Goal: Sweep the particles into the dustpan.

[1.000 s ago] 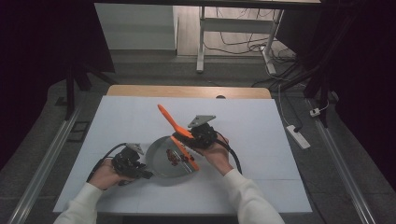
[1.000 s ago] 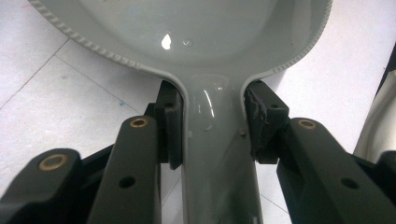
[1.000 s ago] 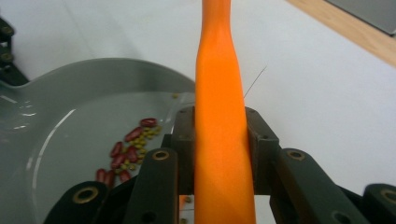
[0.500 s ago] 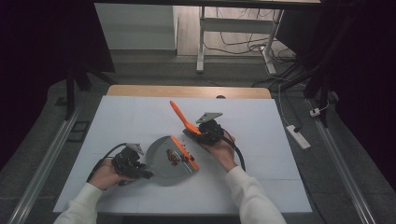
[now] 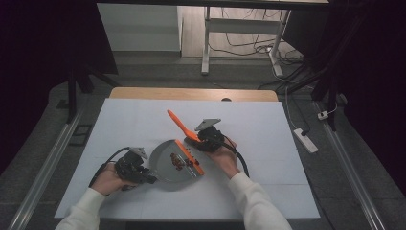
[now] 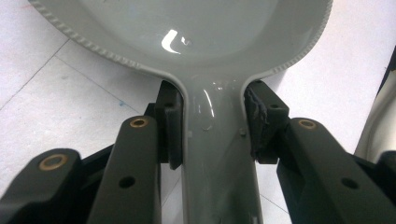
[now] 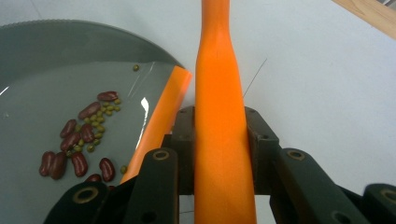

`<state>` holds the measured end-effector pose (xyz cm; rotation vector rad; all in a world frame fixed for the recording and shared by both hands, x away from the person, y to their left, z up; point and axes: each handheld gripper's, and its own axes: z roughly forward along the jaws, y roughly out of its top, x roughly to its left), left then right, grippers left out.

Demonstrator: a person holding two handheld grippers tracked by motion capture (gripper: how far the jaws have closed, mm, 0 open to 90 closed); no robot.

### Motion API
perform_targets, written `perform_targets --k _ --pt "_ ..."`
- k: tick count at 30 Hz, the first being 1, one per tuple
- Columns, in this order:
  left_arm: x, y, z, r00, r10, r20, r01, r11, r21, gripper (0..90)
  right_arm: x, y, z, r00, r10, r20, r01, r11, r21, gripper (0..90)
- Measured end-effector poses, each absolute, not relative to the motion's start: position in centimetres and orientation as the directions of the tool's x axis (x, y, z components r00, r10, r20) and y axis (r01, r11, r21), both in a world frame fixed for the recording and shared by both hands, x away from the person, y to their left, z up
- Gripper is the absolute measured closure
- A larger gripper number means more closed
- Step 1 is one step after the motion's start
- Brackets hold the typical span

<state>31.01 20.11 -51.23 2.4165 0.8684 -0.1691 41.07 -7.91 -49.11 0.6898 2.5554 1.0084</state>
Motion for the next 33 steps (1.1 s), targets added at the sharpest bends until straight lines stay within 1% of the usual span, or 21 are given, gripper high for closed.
perform_targets --k 8,21,26,29,31,33 --pt "31.0 20.1 -51.2 0.782 0.549 -0.296 0.620 -0.632 0.465 62.1 40.6 -7.4 -49.1 -0.848 0.519 -0.108 0.308 0.649 0.696 70.2" --pt "31.0 20.1 -51.3 0.783 0.548 -0.295 0.619 -0.635 0.463 62.1 40.1 -7.0 -49.1 -0.858 0.508 -0.080 0.315 0.643 0.699 70.2" --pt "31.0 20.1 -51.3 0.782 0.549 -0.295 0.620 -0.634 0.462 62.1 40.0 -6.9 -49.1 -0.866 0.498 -0.037 0.328 0.624 0.710 70.2" --pt "31.0 20.1 -51.3 0.782 0.549 -0.295 0.619 -0.634 0.463 62.1 39.7 -6.6 -48.8 -0.879 0.476 -0.007 0.324 0.609 0.724 70.2" --pt "31.0 20.1 -51.3 0.783 0.548 -0.295 0.619 -0.634 0.464 62.1 39.4 -6.4 -48.5 -0.901 0.432 0.028 0.310 0.599 0.738 70.2" --pt "31.0 20.1 -51.3 0.783 0.547 -0.295 0.618 -0.635 0.464 62.1 39.1 -6.2 -48.0 -0.908 0.418 0.011 0.283 0.596 0.752 70.2"
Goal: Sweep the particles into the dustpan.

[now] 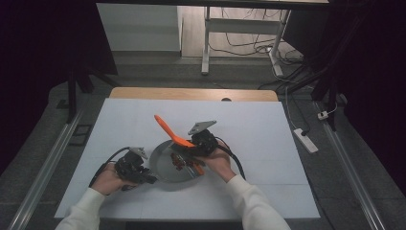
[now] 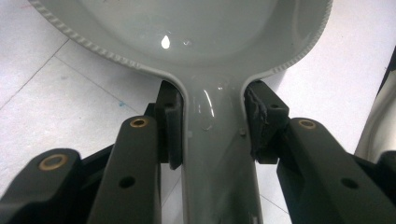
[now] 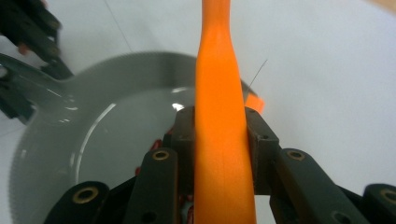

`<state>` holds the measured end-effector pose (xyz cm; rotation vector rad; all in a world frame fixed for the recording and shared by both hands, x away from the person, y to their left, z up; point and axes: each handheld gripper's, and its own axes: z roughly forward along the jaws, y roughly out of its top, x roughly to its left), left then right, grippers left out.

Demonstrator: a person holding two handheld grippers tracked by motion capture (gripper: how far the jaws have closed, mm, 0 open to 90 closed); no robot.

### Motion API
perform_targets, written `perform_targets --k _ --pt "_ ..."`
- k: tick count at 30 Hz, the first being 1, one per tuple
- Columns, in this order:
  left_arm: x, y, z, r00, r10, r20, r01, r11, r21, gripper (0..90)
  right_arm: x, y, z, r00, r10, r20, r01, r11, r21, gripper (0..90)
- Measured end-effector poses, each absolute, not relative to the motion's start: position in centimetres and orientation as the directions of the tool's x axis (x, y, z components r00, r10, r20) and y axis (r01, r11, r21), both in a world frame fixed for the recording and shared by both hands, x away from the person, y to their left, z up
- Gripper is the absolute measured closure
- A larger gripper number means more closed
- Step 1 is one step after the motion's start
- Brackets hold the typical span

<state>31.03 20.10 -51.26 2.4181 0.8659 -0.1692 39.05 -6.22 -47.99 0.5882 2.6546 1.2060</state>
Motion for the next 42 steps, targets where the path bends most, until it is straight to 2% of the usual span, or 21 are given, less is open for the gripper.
perform_targets --k 7,17,24,32,42 --pt "31.0 20.1 -51.3 0.784 0.547 -0.294 0.617 -0.635 0.464 62.1 39.4 -7.9 -46.6 -0.879 0.476 -0.017 0.284 0.553 0.783 70.2" --pt "30.9 20.1 -51.3 0.783 0.549 -0.291 0.618 -0.634 0.465 62.1 39.6 -10.2 -47.2 -0.843 0.533 -0.068 0.316 0.594 0.740 70.2" --pt "30.9 20.1 -51.3 0.783 0.549 -0.292 0.618 -0.634 0.465 62.1 39.2 -12.3 -47.8 -0.804 0.592 -0.062 0.371 0.580 0.725 70.2" --pt "30.9 20.0 -51.3 0.782 0.551 -0.290 0.619 -0.632 0.466 62.1 38.6 -12.8 -48.5 -0.801 0.596 -0.061 0.393 0.600 0.697 70.2" --pt "30.9 20.0 -51.3 0.783 0.550 -0.290 0.618 -0.634 0.466 62.1 37.7 -12.3 -48.7 -0.813 0.577 -0.072 0.374 0.613 0.696 70.2"
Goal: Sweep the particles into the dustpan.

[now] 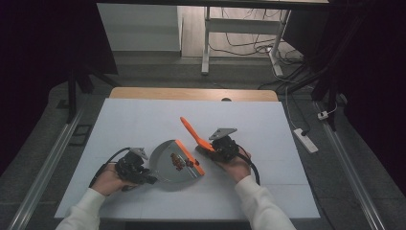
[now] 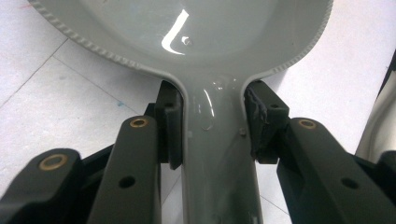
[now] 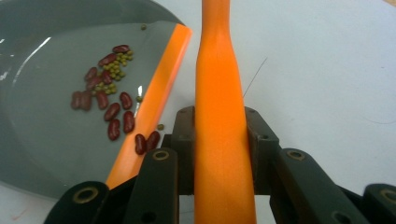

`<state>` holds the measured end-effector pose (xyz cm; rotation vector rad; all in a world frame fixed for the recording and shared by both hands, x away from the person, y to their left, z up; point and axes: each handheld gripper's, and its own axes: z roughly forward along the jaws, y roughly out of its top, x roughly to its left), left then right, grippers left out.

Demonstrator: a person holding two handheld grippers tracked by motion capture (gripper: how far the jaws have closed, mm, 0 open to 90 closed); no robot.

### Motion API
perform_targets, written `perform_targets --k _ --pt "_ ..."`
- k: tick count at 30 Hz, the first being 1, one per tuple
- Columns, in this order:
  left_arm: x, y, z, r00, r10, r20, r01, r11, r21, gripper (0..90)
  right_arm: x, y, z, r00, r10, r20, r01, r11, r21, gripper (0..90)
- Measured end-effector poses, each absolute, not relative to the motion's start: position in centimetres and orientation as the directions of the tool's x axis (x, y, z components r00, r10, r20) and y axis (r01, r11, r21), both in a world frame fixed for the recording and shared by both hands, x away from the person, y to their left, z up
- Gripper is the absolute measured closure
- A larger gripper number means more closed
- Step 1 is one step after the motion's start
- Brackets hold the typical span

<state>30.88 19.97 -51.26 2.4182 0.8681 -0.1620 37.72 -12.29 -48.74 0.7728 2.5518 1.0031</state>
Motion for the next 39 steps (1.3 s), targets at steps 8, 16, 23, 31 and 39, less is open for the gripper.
perform_targets --k 8,16,23,31,39 --pt "30.9 19.9 -51.3 0.784 0.550 -0.287 0.616 -0.636 0.465 62.1 37.1 -11.8 -48.8 -0.824 0.562 -0.068 0.364 0.619 0.696 70.2" --pt "30.9 19.9 -51.3 0.783 0.551 -0.288 0.617 -0.634 0.466 62.1 36.4 -11.1 -48.8 -0.837 0.543 -0.062 0.354 0.625 0.695 70.2" --pt "30.9 19.9 -51.3 0.786 0.549 -0.285 0.614 -0.640 0.462 62.1 35.5 -9.9 -48.8 -0.847 0.529 -0.043 0.350 0.619 0.703 70.2" --pt "30.9 19.9 -51.3 0.786 0.550 -0.283 0.614 -0.640 0.462 62.1 34.9 -8.9 -48.3 -0.899 0.431 0.077 0.340 0.576 0.744 70.2" --pt "30.9 19.8 -51.4 0.786 0.549 -0.286 0.615 -0.639 0.463 62.1 35.6 -10.0 -47.3 -0.855 0.517 -0.038 0.303 0.558 0.773 70.2"
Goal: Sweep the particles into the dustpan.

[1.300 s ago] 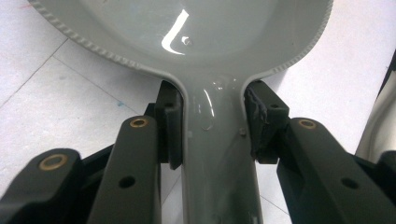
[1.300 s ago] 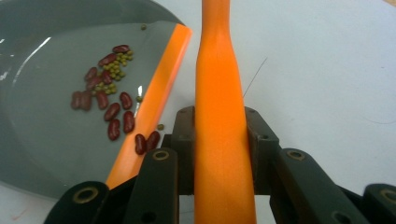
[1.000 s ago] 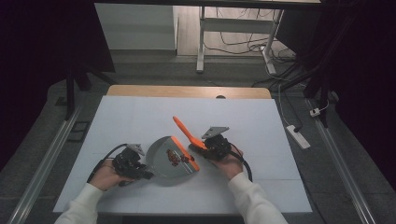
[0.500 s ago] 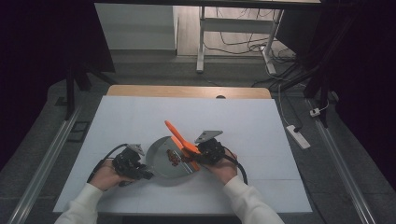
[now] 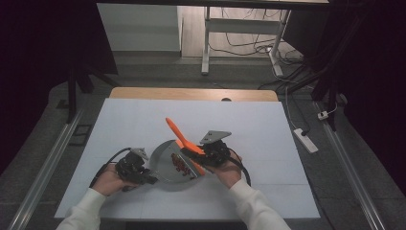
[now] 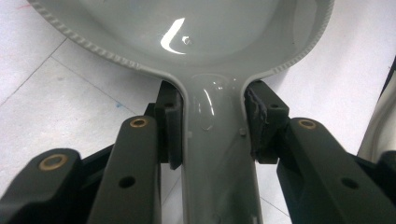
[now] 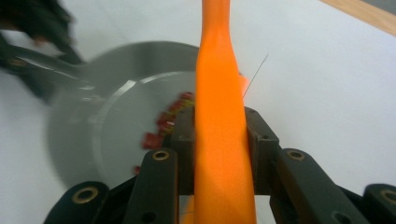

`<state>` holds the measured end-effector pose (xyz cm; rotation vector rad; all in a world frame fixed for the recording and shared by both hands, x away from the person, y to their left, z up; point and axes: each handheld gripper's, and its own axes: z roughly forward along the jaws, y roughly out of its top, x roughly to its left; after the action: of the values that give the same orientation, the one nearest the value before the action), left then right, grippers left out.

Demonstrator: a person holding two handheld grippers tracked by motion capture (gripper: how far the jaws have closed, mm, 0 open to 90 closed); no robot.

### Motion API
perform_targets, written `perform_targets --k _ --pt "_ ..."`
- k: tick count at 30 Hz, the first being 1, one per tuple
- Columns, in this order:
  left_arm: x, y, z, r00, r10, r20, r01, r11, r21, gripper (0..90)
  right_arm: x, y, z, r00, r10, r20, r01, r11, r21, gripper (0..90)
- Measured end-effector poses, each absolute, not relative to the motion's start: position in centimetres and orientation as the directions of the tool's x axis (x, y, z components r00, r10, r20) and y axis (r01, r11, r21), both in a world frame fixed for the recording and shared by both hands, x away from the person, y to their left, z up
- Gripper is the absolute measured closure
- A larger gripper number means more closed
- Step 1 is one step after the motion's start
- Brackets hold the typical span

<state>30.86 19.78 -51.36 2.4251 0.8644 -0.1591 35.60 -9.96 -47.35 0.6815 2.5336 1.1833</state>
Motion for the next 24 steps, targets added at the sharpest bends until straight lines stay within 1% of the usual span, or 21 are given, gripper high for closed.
perform_targets --k 5,8,12,15,20,24 --pt "30.9 19.7 -51.3 0.786 0.549 -0.285 0.614 -0.639 0.463 62.1 37.1 -10.2 -48.0 -0.829 0.555 -0.073 0.316 0.572 0.757 70.2" --pt "30.8 19.7 -51.3 0.785 0.550 -0.284 0.615 -0.639 0.463 62.1 38.1 -9.8 -48.5 -0.818 0.570 -0.074 0.325 0.565 0.758 70.2" --pt "30.9 19.7 -51.4 0.786 0.549 -0.284 0.614 -0.639 0.464 62.1 38.9 -9.0 -49.1 -0.822 0.565 -0.075 0.331 0.580 0.744 70.2" --pt "30.9 19.7 -51.4 0.786 0.550 -0.283 0.614 -0.639 0.464 62.1 38.9 -8.6 -49.4 -0.822 0.565 -0.066 0.338 0.580 0.741 70.2" --pt "30.8 19.7 -51.4 0.784 0.552 -0.285 0.617 -0.635 0.465 62.1 38.2 -7.7 -49.4 -0.837 0.542 -0.069 0.324 0.594 0.736 70.2" --pt "30.8 19.7 -51.4 0.784 0.552 -0.285 0.617 -0.635 0.466 62.1 37.5 -7.2 -49.0 -0.863 0.505 -0.011 0.325 0.571 0.754 70.2"
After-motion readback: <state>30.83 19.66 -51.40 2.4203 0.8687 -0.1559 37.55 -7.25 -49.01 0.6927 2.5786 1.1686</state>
